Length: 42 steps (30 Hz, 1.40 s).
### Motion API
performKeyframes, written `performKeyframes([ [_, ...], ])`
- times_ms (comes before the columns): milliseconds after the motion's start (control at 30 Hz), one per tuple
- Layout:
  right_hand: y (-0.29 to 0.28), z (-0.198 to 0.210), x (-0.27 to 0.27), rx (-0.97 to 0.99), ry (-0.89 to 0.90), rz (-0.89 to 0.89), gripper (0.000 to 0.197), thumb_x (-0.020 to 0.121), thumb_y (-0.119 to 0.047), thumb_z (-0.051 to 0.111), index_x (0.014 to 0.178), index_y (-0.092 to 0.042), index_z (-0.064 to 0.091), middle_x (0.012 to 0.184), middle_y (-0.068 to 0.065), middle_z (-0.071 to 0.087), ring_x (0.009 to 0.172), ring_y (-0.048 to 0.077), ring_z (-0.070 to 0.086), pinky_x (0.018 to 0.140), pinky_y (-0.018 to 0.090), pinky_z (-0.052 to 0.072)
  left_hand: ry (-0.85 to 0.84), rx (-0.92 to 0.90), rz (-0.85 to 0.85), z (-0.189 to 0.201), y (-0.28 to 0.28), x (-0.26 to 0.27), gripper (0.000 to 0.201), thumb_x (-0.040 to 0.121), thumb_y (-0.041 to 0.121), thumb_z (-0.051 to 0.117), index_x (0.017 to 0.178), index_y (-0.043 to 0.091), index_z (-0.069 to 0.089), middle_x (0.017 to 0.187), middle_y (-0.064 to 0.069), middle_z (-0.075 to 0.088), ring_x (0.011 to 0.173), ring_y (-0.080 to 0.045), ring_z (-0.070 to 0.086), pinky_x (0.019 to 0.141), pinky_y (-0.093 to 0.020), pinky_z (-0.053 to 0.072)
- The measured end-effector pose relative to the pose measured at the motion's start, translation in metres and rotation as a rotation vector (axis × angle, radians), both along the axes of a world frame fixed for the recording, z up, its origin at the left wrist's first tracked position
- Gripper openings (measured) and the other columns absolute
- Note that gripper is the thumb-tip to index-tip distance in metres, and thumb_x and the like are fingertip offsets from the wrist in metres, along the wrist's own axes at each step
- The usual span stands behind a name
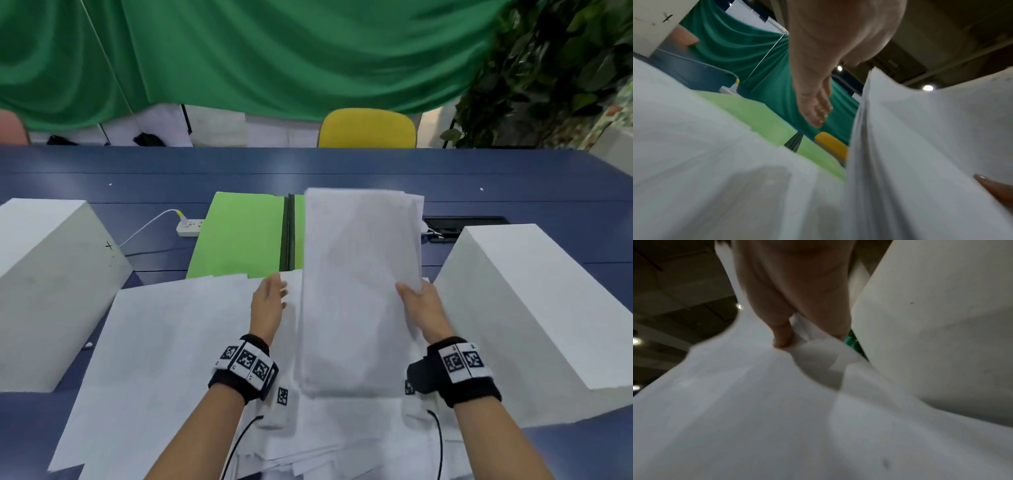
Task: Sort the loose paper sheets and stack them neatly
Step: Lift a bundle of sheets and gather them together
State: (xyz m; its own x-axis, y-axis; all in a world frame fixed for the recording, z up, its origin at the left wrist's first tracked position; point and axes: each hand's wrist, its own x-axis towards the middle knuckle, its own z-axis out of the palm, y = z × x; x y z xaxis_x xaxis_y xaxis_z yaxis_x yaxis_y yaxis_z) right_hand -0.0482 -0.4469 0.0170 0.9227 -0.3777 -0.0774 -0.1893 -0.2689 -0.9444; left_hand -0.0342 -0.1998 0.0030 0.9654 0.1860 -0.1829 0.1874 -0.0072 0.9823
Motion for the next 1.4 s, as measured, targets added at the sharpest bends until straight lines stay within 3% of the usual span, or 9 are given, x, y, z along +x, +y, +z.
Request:
performKeyframes([
  [267,-0.019,-0.096,-0.013,-0.284,0.534,0.069,0.035,0.092,-0.017,0.051,0.124,-0.001,0.055,0.122,0.019,0.06,0.111,0.034,0.057,0.094,0.035,0.046,0.397,0.386,-0.245,-0.074,-0.017,-0.005,0.051,0.093,0.014,0.053,0.137,-0.002,0.034,0.134,-0.017,0.047,0.125,-0.028,0.044,0.101,-0.026,0.034],
  [367,-0.019,-0.098,-0.009,-0.293,0.539,0.052,0.035,0.093,-0.017,0.051,0.124,-0.002,0.055,0.123,0.019,0.06,0.112,0.034,0.057,0.094,0.033,0.044,0.363,0.388,-0.295,-0.078,-0.021,-0.001,0.008,0.089,0.008,0.054,0.083,0.012,0.055,0.084,-0.004,0.055,0.082,-0.021,0.054,0.063,-0.012,0.042],
  [433,-0.019,-0.099,-0.007,-0.296,0.542,0.057,0.034,0.093,-0.016,0.051,0.124,-0.002,0.055,0.123,0.019,0.06,0.112,0.034,0.057,0.095,0.033,0.044,0.328,0.392,-0.298,-0.082,-0.025,0.001,0.027,0.089,0.006,0.053,0.065,0.013,0.042,0.068,-0.001,0.045,0.063,-0.013,0.044,0.056,-0.017,0.035],
  [500,-0.021,-0.103,-0.006,-0.286,0.534,0.07,0.033,0.093,-0.016,0.051,0.122,-0.002,0.057,0.12,0.018,0.062,0.109,0.033,0.058,0.095,0.035,0.046,0.294,0.318,-0.346,-0.08,-0.031,-0.001,0.006,0.09,0.01,0.053,0.091,0.006,0.057,0.093,-0.004,0.059,0.085,-0.017,0.056,0.08,-0.026,0.045],
  [567,-0.024,-0.103,-0.005,-0.257,0.524,0.056,0.032,0.092,-0.016,0.052,0.12,-0.001,0.058,0.117,0.019,0.063,0.105,0.033,0.059,0.092,0.035,0.047,0.295,0.266,-0.395,-0.084,-0.036,-0.001,0.038,0.091,0.017,0.055,0.126,0.005,0.049,0.126,-0.006,0.056,0.114,-0.023,0.054,0.101,-0.035,0.043],
  [767,-0.033,-0.102,-0.001,-0.307,0.464,-0.103,0.046,0.085,-0.025,0.064,0.121,-0.001,0.049,0.123,0.019,0.052,0.114,0.035,0.049,0.094,0.039,0.044,0.322,0.142,-0.262,-0.075,-0.037,-0.004,0.049,0.096,0.023,0.048,0.139,0.003,0.034,0.143,-0.008,0.039,0.13,-0.021,0.039,0.105,-0.03,0.033],
  [933,-0.024,-0.104,0.008,-0.095,0.409,0.097,0.041,0.081,-0.017,0.07,0.117,-0.006,0.052,0.112,0.002,0.058,0.104,0.022,0.056,0.091,0.03,0.044,0.298,-0.018,-0.355,-0.081,-0.054,-0.005,0.036,0.086,0.005,0.062,0.12,0.001,0.052,0.111,-0.005,0.059,0.093,-0.016,0.058,0.058,-0.006,0.048],
  [1167,-0.036,-0.092,0.017,0.241,0.358,0.134,0.039,0.079,0.001,0.067,0.117,0.002,0.059,0.112,0.018,0.066,0.103,0.035,0.063,0.097,0.052,0.046,0.19,0.05,-0.292,-0.066,-0.043,0.003,0.025,0.088,0.004,0.06,0.11,-0.007,0.057,0.1,-0.01,0.065,0.083,-0.019,0.059,0.059,-0.009,0.048],
  [1400,-0.016,-0.009,0.027,0.128,-0.042,0.159,0.023,0.088,-0.008,0.059,0.111,-0.01,0.06,0.106,0.005,0.067,0.088,0.013,0.065,0.067,0.015,0.053,-0.118,-0.037,-0.207,0.014,-0.034,0.023,0.008,0.091,0.011,0.057,0.091,0.007,0.064,0.077,0.004,0.063,0.072,-0.011,0.06,0.058,-0.007,0.047],
])
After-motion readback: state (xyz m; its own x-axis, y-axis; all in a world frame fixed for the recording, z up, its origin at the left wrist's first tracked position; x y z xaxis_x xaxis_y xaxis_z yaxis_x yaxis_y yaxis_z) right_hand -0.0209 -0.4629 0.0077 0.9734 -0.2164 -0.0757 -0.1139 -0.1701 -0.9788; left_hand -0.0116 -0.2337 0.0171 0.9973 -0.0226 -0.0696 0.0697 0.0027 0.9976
